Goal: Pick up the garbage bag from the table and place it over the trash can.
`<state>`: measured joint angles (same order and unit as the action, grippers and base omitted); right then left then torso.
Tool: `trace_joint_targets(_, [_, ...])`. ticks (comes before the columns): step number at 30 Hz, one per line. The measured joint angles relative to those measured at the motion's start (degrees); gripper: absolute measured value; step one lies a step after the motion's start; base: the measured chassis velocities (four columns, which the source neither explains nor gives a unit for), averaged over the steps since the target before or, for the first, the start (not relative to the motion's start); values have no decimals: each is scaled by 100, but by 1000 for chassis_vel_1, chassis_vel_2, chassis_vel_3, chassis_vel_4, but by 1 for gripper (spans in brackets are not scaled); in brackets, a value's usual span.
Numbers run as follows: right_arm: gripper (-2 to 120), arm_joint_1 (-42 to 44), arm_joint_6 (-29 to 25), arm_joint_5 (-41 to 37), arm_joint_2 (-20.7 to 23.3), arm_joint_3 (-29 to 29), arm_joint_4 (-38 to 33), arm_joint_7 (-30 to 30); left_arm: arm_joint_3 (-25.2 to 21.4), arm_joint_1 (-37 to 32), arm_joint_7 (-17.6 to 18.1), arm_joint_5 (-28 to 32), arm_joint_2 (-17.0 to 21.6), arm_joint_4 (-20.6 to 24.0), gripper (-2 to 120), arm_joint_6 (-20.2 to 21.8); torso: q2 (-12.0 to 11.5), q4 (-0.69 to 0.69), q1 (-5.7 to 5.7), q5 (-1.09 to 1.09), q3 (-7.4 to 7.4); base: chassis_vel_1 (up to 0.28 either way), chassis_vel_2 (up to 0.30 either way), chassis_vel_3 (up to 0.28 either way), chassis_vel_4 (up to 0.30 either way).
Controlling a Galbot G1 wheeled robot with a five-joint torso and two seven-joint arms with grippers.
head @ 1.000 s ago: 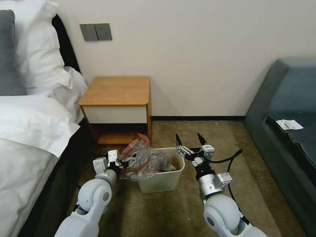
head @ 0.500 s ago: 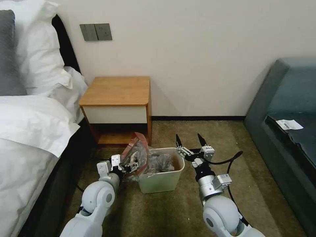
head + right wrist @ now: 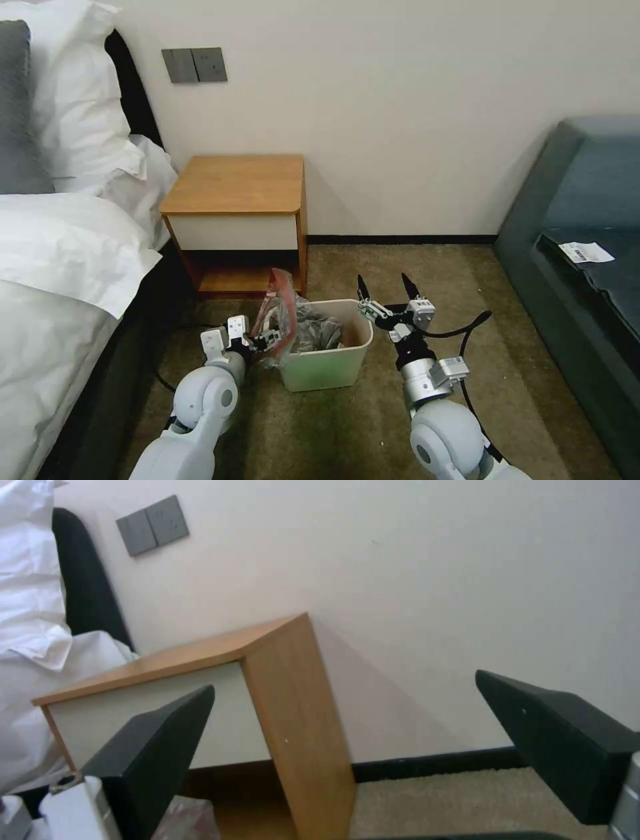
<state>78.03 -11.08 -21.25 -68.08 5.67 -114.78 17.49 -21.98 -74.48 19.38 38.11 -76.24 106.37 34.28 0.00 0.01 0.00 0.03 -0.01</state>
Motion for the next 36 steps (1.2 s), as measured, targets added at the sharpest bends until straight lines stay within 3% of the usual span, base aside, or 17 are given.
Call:
trace_joint_targets(13, [100,-32,-30,10,-18,10,34,4,105,49,-4,-94,-64,-165,94,1,1,1,-1,0,-1,0,0,0,0])
trace_joint_targets(24, [100,-68,-31,-2,5,21,19,41,194,47,77,-81,-69,-162,58,418,3,1,-1,1,-1,0,0,0,0])
trace_joint_targets(25, [100,-68,-31,-2,5,21,19,41,194,47,77,-81,-69,-162,58,418,3,1,-1,1,-1,0,0,0,0])
trace_joint_targets(29, [100,-92,-33,-17,11,18,-3,59,196,42,110,-48,-66,-161,37,423,2,0,-1,0,0,0,0,0,0])
trace_joint_targets(33, [100,-101,-35,-20,13,17,-3,70,196,37,132,-50,-66,-162,23,424,1,1,-1,-1,0,0,0,0,0])
trace_joint_targets(35, [100,-101,-35,-19,13,16,-3,71,196,36,135,-51,-68,-162,22,423,1,1,-1,-1,0,0,0,0,0])
trace_joint_targets(36, [100,-100,-36,-19,14,15,-3,75,194,17,153,-56,-76,-161,14,423,2,2,-1,-1,0,0,0,0,0])
